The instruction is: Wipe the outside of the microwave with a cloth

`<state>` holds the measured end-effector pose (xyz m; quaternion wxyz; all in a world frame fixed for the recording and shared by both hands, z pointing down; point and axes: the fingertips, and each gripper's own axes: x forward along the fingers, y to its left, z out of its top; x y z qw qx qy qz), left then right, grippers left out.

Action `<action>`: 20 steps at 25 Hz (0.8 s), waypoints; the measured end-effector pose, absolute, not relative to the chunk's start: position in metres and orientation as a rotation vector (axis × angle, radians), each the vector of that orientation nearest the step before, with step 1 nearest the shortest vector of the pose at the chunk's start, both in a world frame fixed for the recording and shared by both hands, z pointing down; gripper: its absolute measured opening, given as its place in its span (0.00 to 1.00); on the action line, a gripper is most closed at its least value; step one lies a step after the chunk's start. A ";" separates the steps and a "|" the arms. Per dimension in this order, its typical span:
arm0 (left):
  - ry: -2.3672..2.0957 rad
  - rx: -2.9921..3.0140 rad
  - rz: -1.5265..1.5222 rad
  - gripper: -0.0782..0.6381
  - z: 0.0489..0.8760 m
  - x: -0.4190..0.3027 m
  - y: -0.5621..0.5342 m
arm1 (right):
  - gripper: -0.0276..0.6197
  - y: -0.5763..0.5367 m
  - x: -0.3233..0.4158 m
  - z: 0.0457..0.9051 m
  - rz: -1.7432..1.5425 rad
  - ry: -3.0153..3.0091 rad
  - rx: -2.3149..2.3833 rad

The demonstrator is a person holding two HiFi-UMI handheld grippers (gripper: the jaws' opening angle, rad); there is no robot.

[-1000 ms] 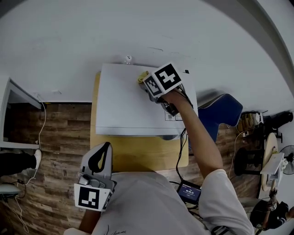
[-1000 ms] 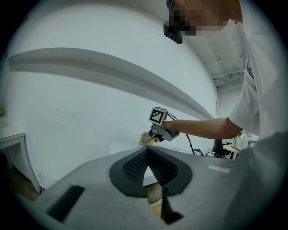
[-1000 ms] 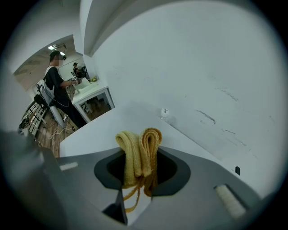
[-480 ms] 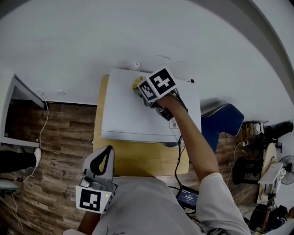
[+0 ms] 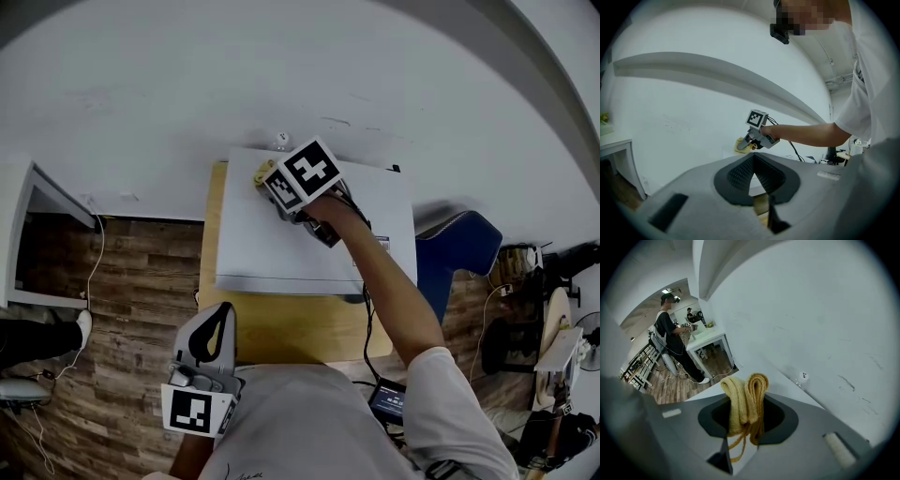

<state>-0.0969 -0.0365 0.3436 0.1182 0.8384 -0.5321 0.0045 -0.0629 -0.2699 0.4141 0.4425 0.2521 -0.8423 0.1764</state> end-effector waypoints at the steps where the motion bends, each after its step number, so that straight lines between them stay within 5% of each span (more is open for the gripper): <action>1: -1.558 2.457 0.014 0.11 0.343 -0.098 -0.037 | 0.23 -0.270 -0.066 0.414 0.434 -2.092 0.623; 20: -1.598 2.445 0.015 0.11 0.337 -0.110 -0.036 | 0.23 -0.256 -0.136 0.412 0.414 -2.174 0.507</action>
